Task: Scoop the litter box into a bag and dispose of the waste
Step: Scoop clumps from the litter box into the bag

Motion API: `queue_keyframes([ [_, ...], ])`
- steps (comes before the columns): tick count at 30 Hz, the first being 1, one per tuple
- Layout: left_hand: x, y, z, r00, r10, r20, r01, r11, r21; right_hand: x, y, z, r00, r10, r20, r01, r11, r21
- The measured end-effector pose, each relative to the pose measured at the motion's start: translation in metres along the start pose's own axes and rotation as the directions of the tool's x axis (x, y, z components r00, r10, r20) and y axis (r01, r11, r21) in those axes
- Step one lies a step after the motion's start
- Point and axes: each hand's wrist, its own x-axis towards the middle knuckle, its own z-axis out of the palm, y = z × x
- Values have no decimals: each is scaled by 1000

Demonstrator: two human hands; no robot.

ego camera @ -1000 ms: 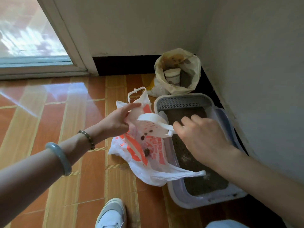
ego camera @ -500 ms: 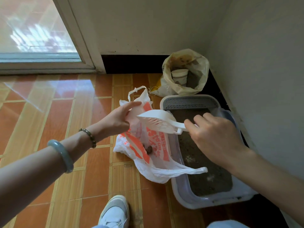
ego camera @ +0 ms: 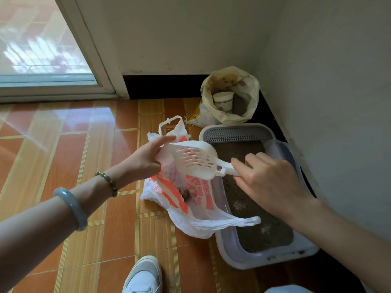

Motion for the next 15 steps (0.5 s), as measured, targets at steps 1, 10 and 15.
queue_keyframes([
  [1,0,-1,0,1000,-7,-1,7,1000,-8,0,1,1,1000,16,20,-17,999,35],
  [10,-5,8,6,1000,-11,21,11,1000,-12,-10,20,7,953,222,207,-285,890,355],
  [15,-14,12,11,999,-16,28,18,998,-68,-17,41,6,941,226,252,-330,781,530],
])
